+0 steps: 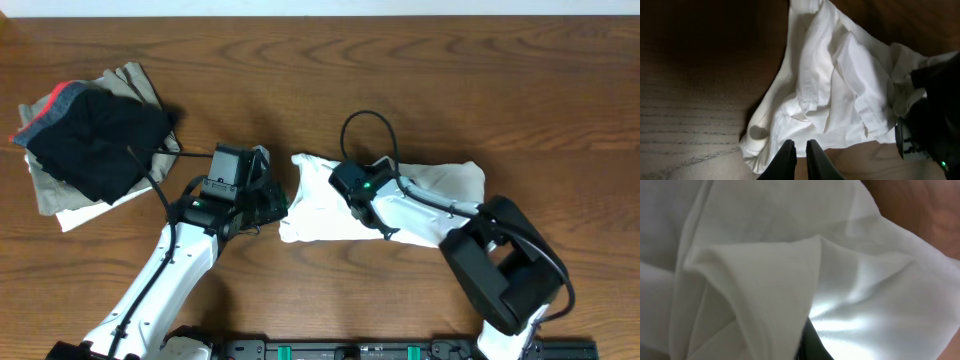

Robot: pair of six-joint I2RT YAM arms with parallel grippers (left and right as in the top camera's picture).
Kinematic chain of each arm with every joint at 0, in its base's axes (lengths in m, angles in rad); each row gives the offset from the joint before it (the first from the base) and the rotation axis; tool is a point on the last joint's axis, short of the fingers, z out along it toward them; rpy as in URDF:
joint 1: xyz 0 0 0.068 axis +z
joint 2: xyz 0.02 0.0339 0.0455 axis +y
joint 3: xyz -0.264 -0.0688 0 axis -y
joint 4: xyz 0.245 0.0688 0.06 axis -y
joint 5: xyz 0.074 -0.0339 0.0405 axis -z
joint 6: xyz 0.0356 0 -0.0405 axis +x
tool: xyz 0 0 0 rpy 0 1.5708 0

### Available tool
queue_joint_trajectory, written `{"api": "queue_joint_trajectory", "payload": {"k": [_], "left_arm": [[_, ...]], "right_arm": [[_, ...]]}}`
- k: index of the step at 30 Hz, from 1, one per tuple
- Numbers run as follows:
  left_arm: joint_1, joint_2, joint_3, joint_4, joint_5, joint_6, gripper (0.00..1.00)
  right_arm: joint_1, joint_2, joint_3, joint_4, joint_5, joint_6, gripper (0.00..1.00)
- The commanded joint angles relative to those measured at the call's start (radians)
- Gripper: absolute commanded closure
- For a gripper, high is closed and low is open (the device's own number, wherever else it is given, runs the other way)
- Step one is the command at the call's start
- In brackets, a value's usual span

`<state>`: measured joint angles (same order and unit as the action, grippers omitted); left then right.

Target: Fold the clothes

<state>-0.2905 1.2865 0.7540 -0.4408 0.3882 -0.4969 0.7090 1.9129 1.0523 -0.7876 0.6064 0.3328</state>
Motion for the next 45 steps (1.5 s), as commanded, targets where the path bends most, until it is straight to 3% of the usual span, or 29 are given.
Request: {"api": "queue_joint_trajectory", "payload": {"k": [1, 11, 15, 20, 29, 34, 45], "left_arm": [[0.004, -0.002, 0.002, 0.023, -0.008, 0.006, 0.88], [0.003, 0.156, 0.002, 0.188, 0.057, 0.007, 0.88], [0.003, 0.283, 0.002, 0.340, 0.226, 0.018, 0.88], [0.003, 0.420, 0.002, 0.462, 0.308, 0.049, 0.88], [0.003, 0.531, 0.003, 0.459, 0.308, 0.049, 0.88], [0.004, 0.492, 0.027, 0.444, 0.363, 0.098, 0.88], [0.045, 0.337, 0.029, 0.336, 0.260, 0.196, 0.88]], "right_arm": [[-0.015, -0.080, -0.040, -0.008, -0.157, 0.035, 0.99], [-0.036, -0.445, -0.039, 0.018, -0.158, -0.031, 0.83], [-0.053, -0.489, -0.039, 0.009, -0.165, -0.031, 0.81], [-0.057, -0.486, -0.040, -0.021, -0.170, -0.031, 0.81], [-0.057, -0.486, -0.040, -0.024, -0.170, -0.011, 0.81], [-0.057, -0.486, -0.040, -0.025, -0.169, -0.012, 0.78], [-0.061, -0.486, -0.040, -0.032, -0.170, -0.011, 0.70]]}}
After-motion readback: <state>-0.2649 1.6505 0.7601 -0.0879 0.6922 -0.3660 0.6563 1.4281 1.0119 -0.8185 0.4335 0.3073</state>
